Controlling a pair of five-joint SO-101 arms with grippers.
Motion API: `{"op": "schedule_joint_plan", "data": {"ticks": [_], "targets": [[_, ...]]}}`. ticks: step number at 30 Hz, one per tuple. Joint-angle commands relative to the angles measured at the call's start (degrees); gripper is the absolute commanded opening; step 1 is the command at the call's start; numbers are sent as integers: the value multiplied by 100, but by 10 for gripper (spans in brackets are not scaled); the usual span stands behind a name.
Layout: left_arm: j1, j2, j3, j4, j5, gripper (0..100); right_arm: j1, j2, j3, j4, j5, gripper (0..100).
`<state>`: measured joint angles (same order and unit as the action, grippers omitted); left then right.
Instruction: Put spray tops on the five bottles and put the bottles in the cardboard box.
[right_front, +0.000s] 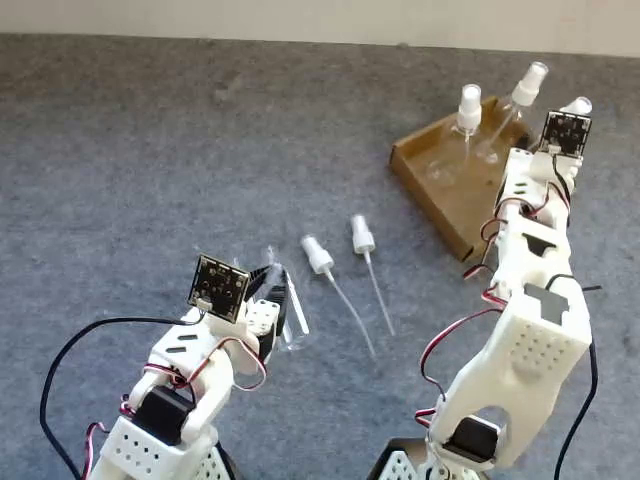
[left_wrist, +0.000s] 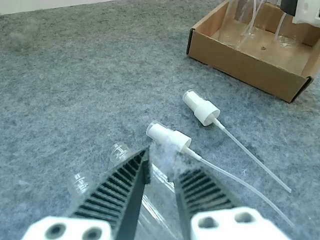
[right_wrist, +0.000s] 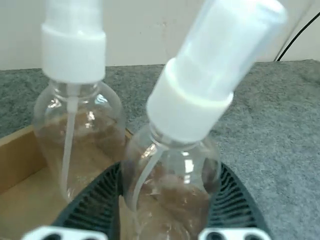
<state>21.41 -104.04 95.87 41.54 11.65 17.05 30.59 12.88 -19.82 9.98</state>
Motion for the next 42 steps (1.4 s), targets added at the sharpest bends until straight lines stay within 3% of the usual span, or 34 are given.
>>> {"op": "schedule_joint_plan", "data": {"ticks": [1, 13, 20, 42], "targets": [[-66, -4, 119, -18, 18, 5, 66, -84, -321, -180, 53, 84], [-66, -4, 119, -18, 18, 5, 57, -110, -303, -180, 53, 94], [-66, -4, 119, -18, 18, 5, 40, -110, -286, -171, 53, 236], [-75, -4, 119, -26, 9, 5, 92, -136, -277, -127, 53, 242]]}}
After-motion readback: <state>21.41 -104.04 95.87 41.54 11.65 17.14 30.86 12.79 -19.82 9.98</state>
